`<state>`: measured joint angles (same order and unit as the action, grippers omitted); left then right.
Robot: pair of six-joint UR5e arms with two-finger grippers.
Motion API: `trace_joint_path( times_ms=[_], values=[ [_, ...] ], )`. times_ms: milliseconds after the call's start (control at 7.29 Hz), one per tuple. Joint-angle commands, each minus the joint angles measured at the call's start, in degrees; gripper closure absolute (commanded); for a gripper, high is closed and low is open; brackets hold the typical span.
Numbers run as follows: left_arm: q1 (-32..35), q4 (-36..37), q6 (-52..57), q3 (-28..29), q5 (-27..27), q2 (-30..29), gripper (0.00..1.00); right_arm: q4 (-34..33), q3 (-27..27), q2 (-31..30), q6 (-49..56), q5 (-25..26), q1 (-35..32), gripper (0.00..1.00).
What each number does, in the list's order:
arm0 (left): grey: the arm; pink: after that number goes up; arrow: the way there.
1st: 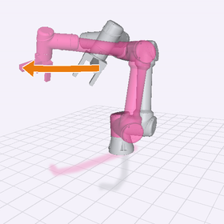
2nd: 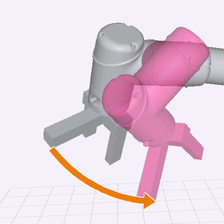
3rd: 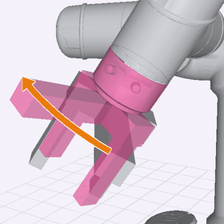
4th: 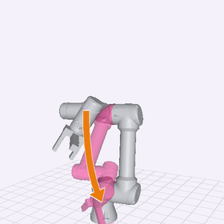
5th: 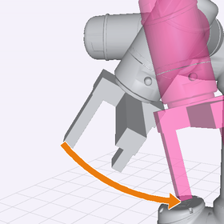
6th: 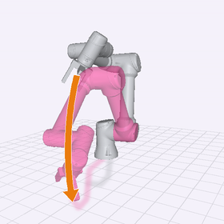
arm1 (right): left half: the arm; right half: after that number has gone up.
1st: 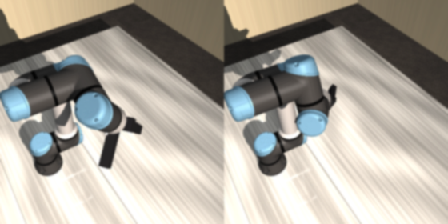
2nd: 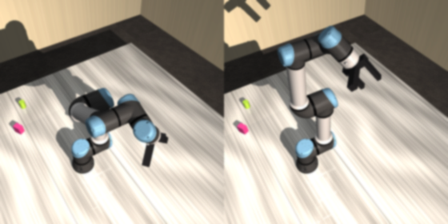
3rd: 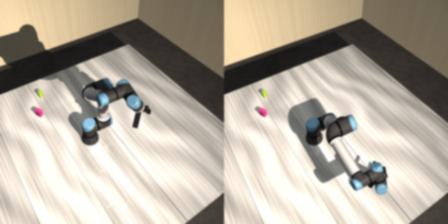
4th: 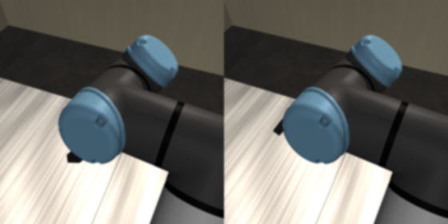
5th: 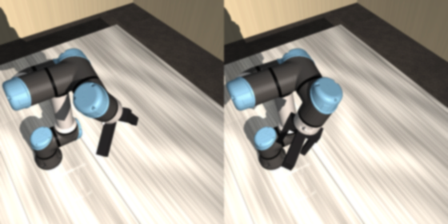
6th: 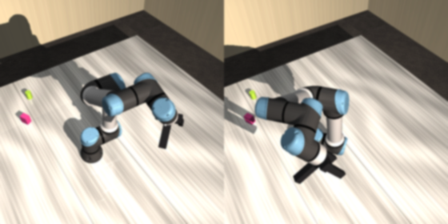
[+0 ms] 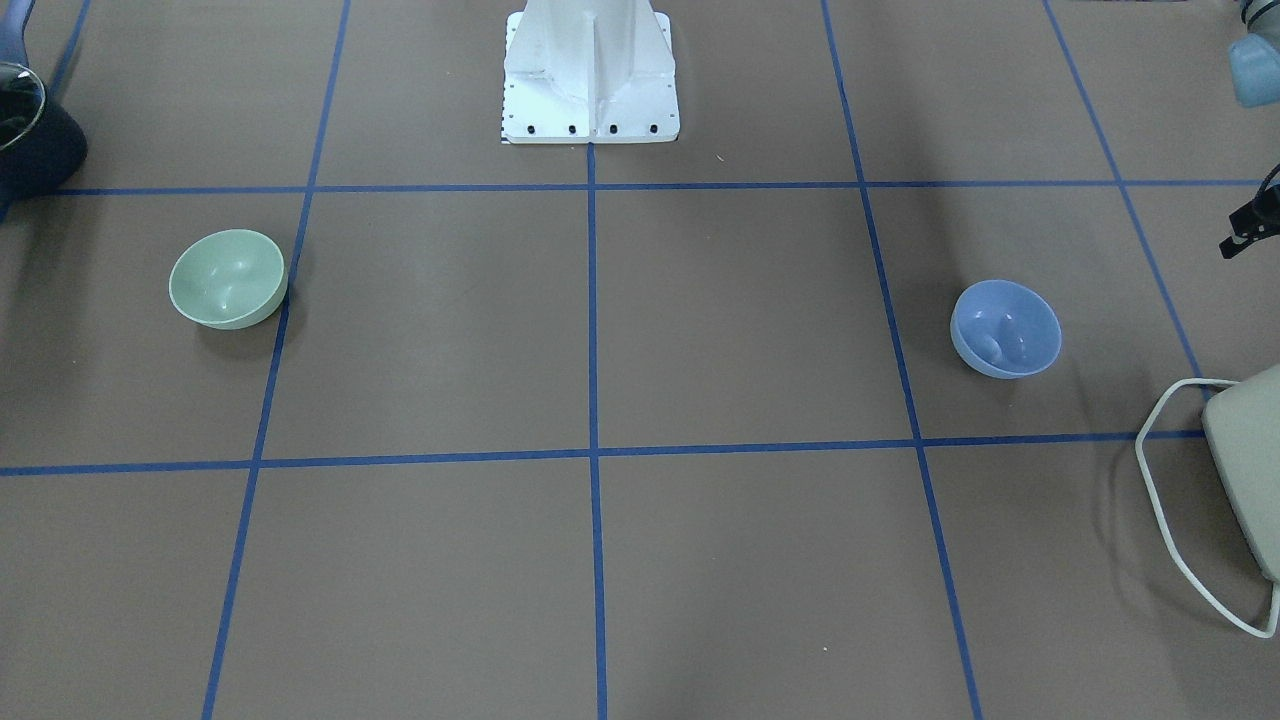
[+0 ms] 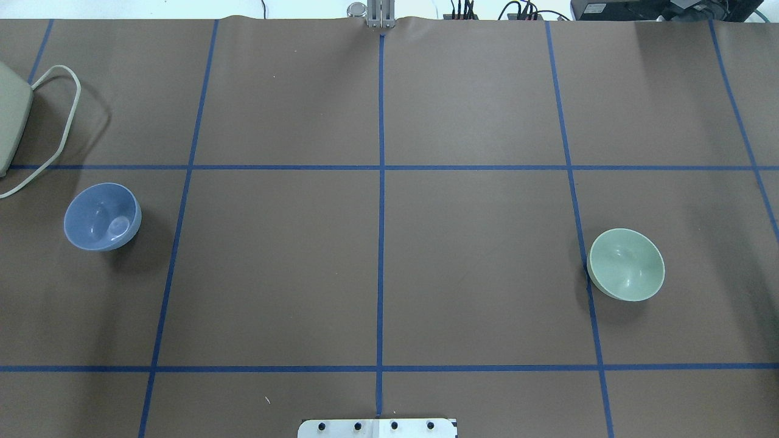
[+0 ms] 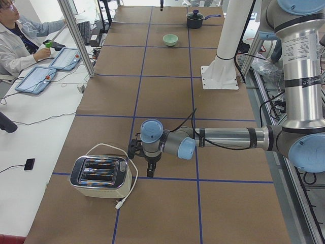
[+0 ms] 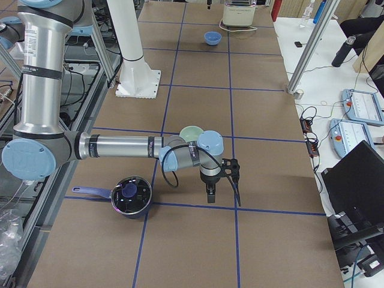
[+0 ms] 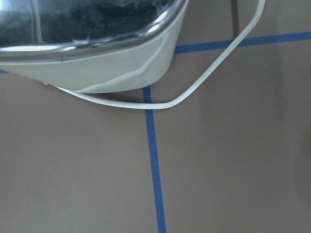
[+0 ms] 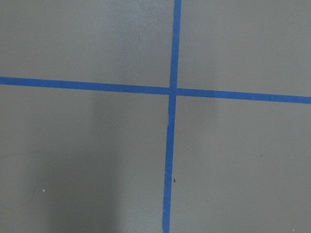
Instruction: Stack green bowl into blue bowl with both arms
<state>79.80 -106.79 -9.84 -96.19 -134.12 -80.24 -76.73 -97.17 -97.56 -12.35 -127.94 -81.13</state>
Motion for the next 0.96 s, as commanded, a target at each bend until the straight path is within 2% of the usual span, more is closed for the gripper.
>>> trace_joint_path(
  times_ms=[0, 275, 412, 686, 824],
  values=[
    [0.0, 0.0, 0.0, -0.1, 0.0, 0.0, 0.02, 0.7, -0.2, 0.1, 0.2, 0.0, 0.0, 0.00],
    [-0.1, -0.3, -0.2, -0.4, 0.0, -0.1, 0.02, 3.2, -0.4, 0.0, 0.0, -1.0, 0.0, 0.00],
    [-0.3, -1.3, -2.9, -1.9, 0.1, -0.3, 0.01, 6.4, 0.4, 0.0, 0.0, -1.0, 0.0, 0.00],
    [-4.5, -1.9, -14.2, -5.8, 0.0, -0.7, 0.01, 7.5, 0.1, -0.2, 0.0, -1.3, 0.1, 0.00],
    [-7.6, -5.5, -21.3, -6.3, 0.0, -0.9, 0.01, 7.7, 0.6, 0.0, 0.0, -1.3, 2.8, 0.00]
  ],
)
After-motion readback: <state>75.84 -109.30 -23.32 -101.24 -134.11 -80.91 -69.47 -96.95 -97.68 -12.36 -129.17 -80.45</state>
